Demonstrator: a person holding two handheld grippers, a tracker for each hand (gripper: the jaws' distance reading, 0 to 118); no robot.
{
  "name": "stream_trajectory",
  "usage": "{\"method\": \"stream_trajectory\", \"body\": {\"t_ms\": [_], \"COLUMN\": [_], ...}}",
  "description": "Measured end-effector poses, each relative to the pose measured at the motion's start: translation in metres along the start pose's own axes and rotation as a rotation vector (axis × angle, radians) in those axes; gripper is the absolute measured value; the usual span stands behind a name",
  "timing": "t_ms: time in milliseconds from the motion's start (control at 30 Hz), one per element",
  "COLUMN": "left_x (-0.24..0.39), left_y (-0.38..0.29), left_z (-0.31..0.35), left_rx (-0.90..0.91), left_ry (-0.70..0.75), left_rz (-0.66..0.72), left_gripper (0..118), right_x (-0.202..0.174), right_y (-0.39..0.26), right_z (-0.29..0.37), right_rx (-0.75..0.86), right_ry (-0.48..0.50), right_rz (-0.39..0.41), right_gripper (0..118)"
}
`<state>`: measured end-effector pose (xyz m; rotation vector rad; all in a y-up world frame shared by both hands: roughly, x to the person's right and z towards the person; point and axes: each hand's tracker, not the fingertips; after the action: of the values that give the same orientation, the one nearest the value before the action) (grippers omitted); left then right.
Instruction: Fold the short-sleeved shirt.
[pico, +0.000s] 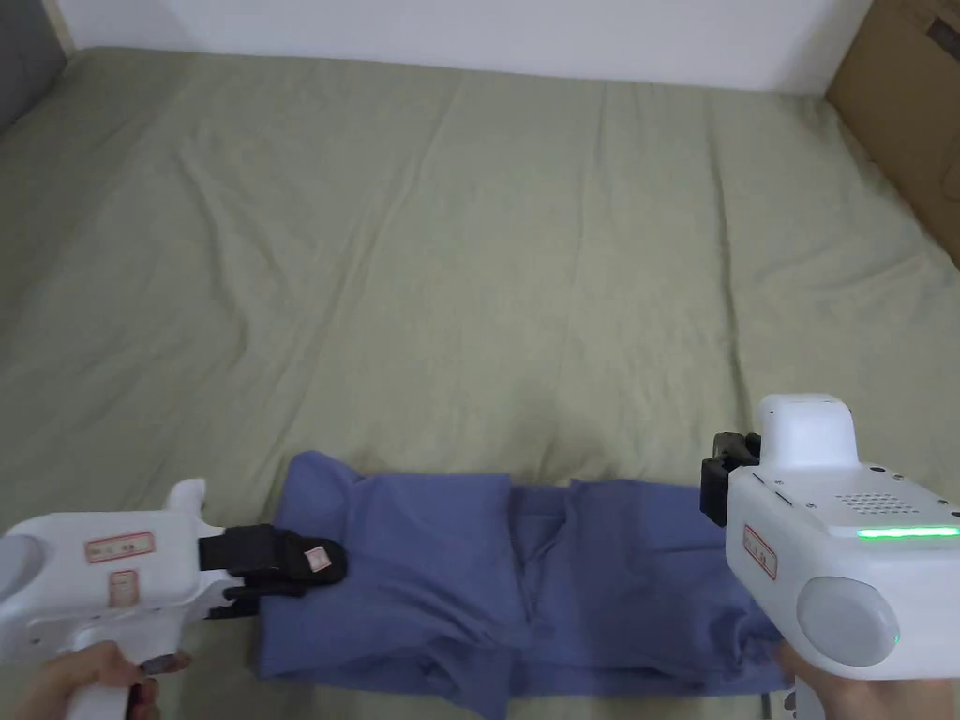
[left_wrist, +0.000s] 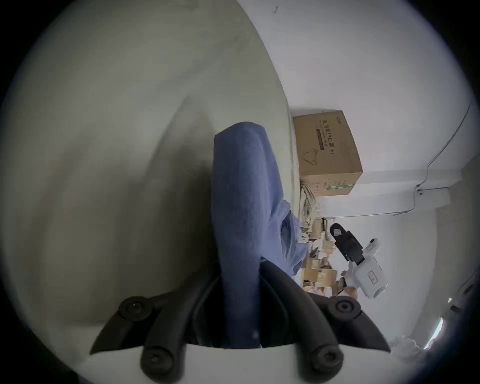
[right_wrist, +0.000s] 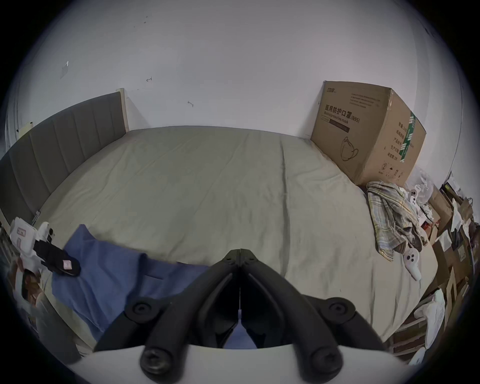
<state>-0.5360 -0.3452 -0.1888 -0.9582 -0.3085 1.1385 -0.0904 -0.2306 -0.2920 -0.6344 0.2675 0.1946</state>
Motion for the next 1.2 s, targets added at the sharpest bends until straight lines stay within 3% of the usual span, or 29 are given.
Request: {"method": "stream_trajectory", "body": {"t_ms": [100,300,567,767,1033,1067,1100,1200], "left_x": [-0.002,0.008,0.106,0.209,0.254,0.249,0.248,0.246], "left_y": [0.007,0.007,-0.002,-0.022,-0.059,-0.060,-0.062,-0.073], "left_z": [0.034,0.065,0.044,-0.007,-0.134,-0.151,-0.163,-0.190], "left_rx": [0.027,0.061,0.089,0.035,-0.181,-0.206,-0.220,-0.291], "left_ry": [0.099,0.157,0.353,0.354,0.309,0.310,0.310,0.227], "left_rz": [-0.018,-0.025,-0.146,-0.377,-0.548,-0.566,-0.552,-0.518], "left_gripper": [8,8,9,9,10,15,30,84], "right_x": [-0.004,-0.008,0.007,0.033,0.080,0.085,0.090,0.108], "right_y": [-0.002,-0.009,-0.011,-0.020,-0.043,-0.046,-0.048,-0.056], "right_z": [-0.001,-0.003,0.004,0.010,0.021,0.022,0.024,0.027], "right_rx": [-0.001,-0.004,0.017,0.028,0.019,0.019,0.016,0.005], "right_ry": [0.007,0.022,0.035,0.016,-0.034,-0.049,-0.062,-0.087], "right_rz": [-0.003,-0.013,-0.064,-0.136,-0.235,-0.242,-0.249,-0.287], "right_gripper": [1,1,1,1,1,1,1,1]}}
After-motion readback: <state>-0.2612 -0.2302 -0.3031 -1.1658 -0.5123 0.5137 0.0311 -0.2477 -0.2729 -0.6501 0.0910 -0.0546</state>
